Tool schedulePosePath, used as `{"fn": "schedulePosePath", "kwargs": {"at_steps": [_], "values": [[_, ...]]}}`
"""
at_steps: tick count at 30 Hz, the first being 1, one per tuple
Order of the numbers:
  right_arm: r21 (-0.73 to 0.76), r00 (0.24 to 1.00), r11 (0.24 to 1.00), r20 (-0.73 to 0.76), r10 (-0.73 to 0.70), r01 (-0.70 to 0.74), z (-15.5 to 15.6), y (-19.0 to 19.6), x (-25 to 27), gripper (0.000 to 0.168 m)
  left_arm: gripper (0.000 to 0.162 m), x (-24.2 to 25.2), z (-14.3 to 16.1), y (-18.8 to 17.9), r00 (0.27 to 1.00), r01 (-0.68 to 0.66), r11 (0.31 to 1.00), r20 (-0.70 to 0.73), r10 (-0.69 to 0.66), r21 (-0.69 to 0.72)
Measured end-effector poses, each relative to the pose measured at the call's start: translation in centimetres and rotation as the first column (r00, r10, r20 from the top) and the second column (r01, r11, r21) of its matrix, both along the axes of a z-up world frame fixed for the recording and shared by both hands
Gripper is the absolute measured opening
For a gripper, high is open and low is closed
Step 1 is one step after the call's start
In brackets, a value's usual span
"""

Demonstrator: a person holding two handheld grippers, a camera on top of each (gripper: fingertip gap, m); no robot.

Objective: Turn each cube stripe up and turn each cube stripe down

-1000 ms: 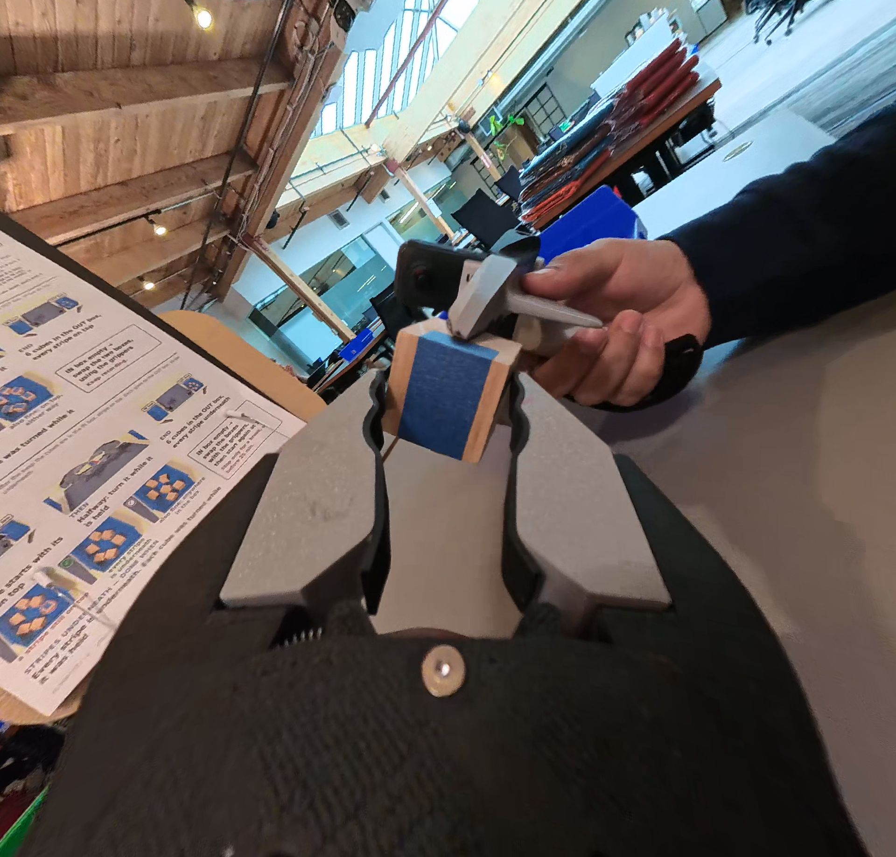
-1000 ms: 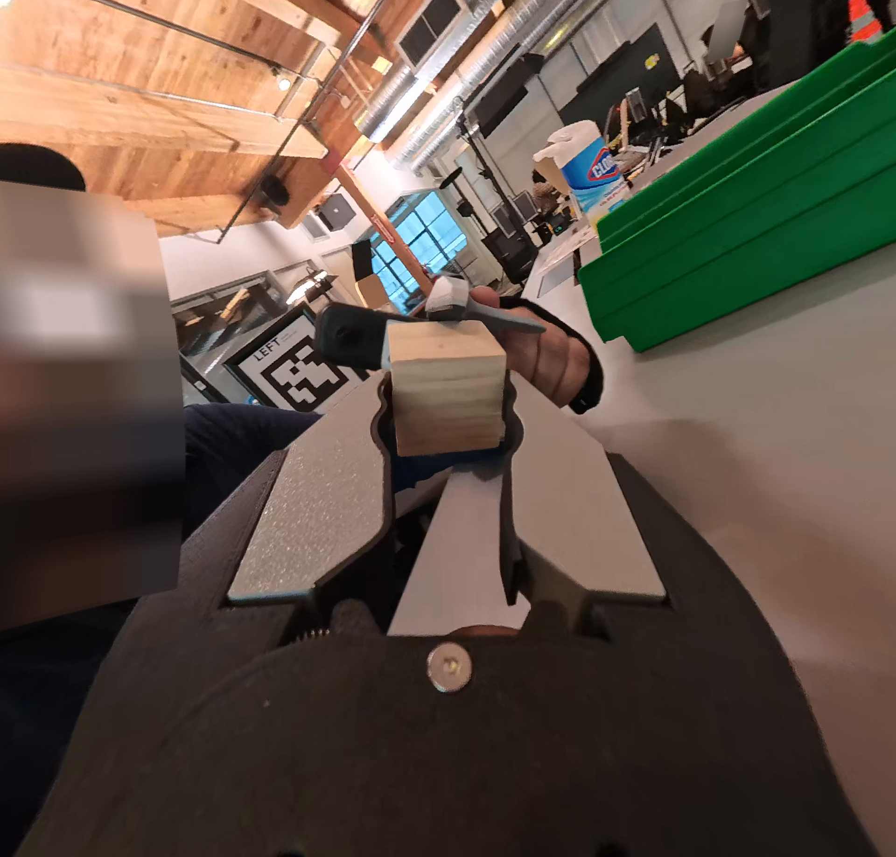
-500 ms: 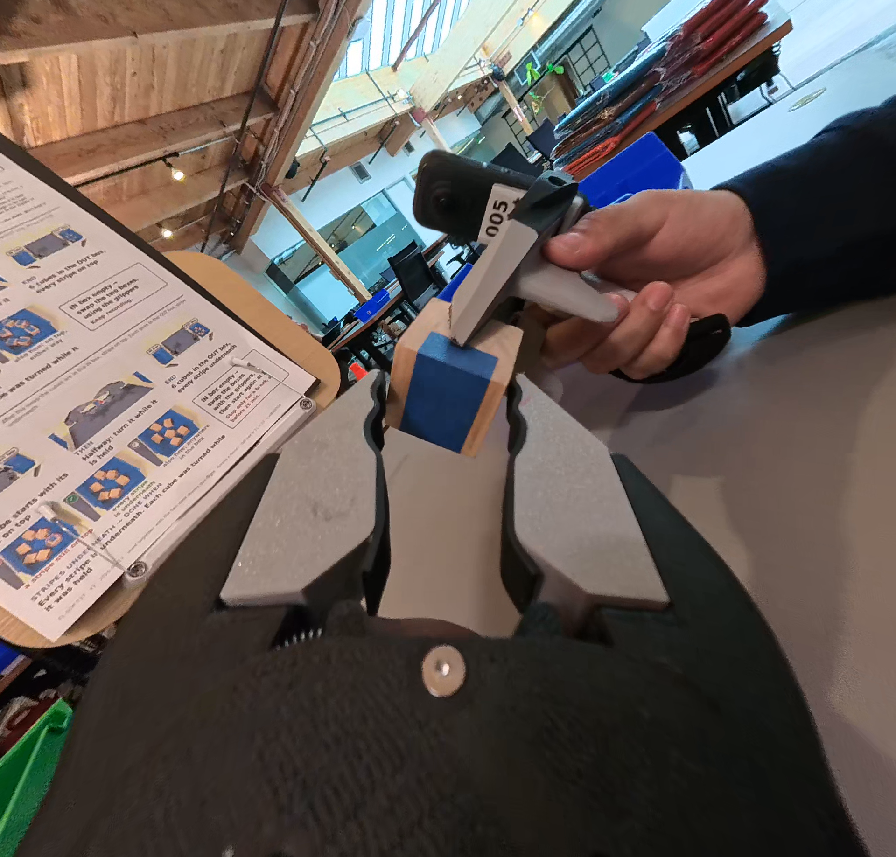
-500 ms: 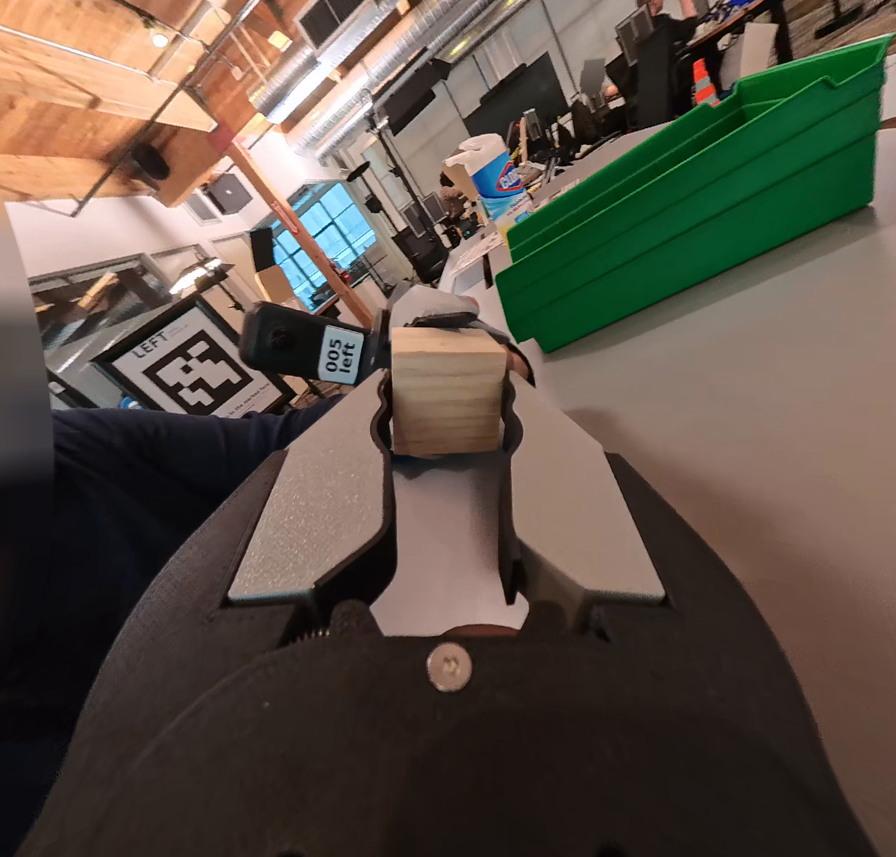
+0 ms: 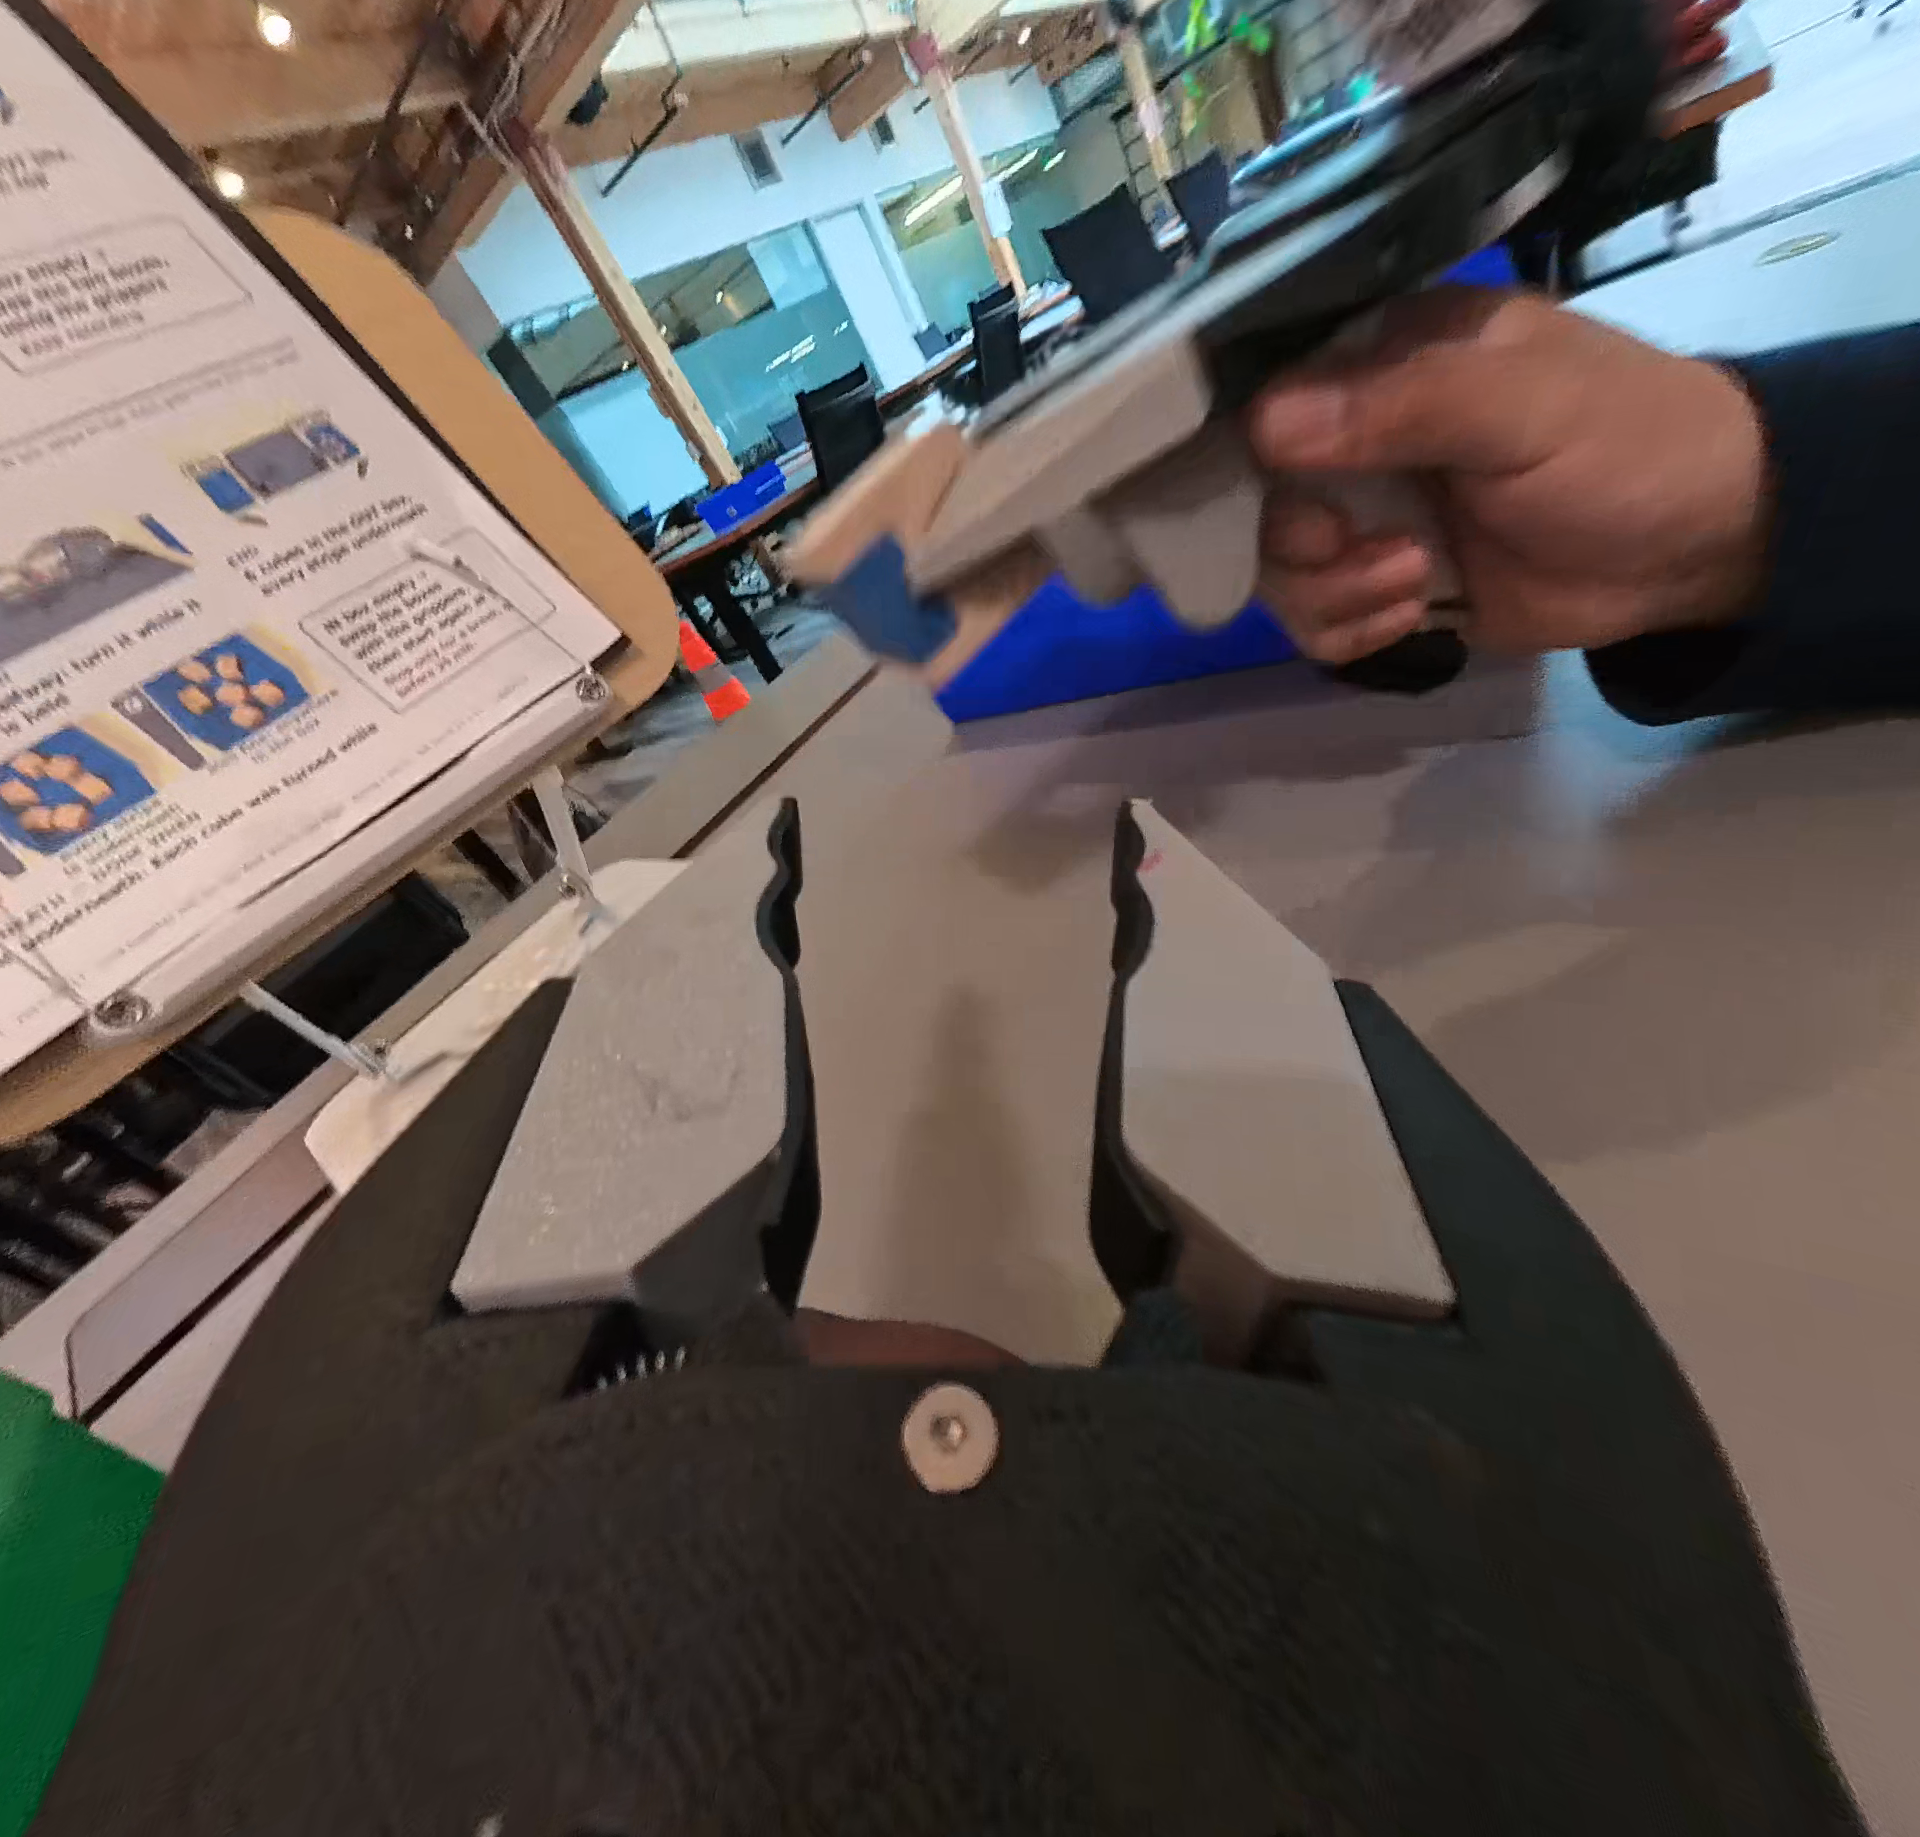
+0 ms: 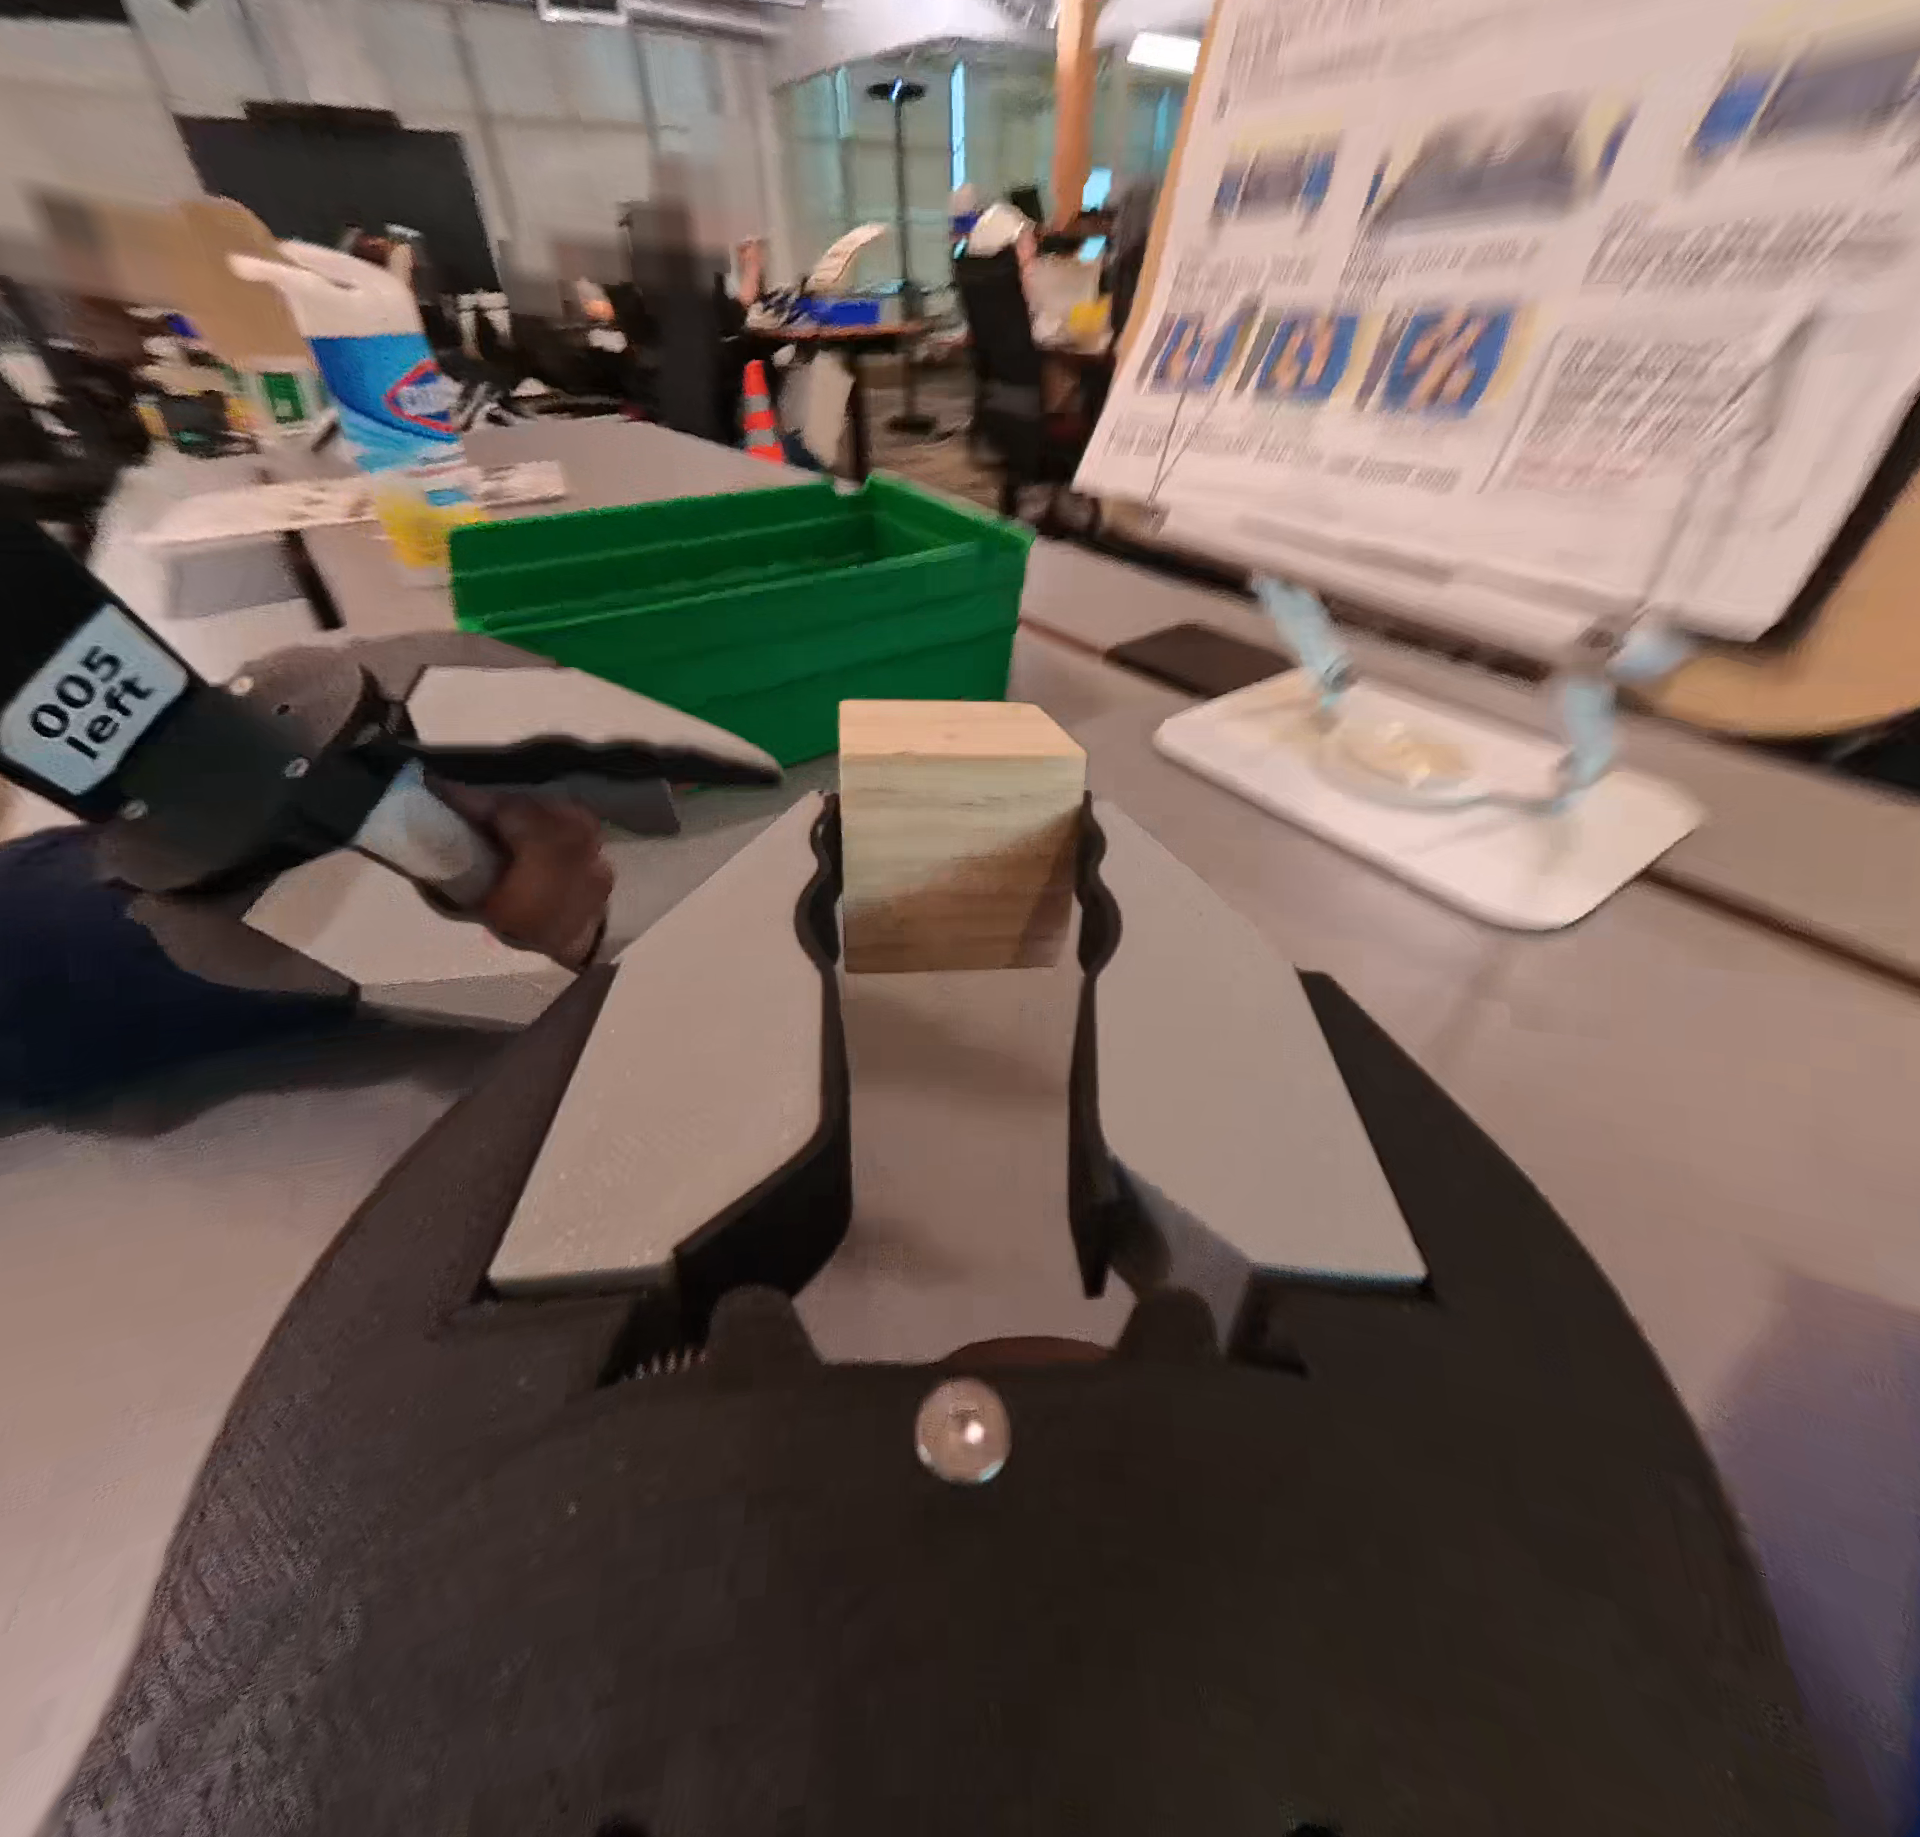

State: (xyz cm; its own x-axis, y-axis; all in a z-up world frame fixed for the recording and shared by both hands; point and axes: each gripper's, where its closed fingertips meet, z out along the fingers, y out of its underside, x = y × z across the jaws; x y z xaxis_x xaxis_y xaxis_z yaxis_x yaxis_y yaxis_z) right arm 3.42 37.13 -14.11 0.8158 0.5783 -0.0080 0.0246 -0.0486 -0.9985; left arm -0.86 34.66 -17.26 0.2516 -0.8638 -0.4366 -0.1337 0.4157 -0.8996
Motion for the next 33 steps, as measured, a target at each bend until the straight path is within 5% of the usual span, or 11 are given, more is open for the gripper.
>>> {"fn": "schedulePosePath", "kwargs": {"at_steps": [7,12,16,21,25,33], "values": [[0.388,0.962,0.88,-0.11,-0.25,0.273,10.2,-5.9,4.7,0.042,0.053,0.2,-1.7,1.3,0.993,-0.086,0.996,-0.08,0.088,0.033],[0.285,0.9,0.87,0.053,-0.433,0.402,13.9,-7.7,13.7,0.042,0.05,-0.1,-1.7,1.2,0.992,-0.091,0.996,-0.088,0.09,-0.007],[-0.133,0.833,0.861,0.362,-0.418,0.49,8.2,-6.5,22.5,0.042,0.047,0.1,-2.7,1.7,0.981,-0.135,0.99,-0.146,0.128,-0.04],[-0.565,0.771,0.586,0.613,-0.173,0.58,-4.0,-8.5,28.6,0.042,0.046,0.5,-3.2,1.1,0.975,-0.122,0.992,-0.183,0.122,0.016],[-0.589,0.702,0.465,0.704,-0.108,0.661,-8.1,-8.8,30.9,0.043,0.046,0.4,-3.4,1.2,0.972,-0.134,0.991,-0.192,0.136,0.025],[-0.665,0.724,0.362,0.688,-0.042,0.653,-10.9,-8.9,31.4,0.044,0.045,0.2,-3.2,1.7,0.972,-0.152,0.988,-0.182,0.146,-0.015]]}}
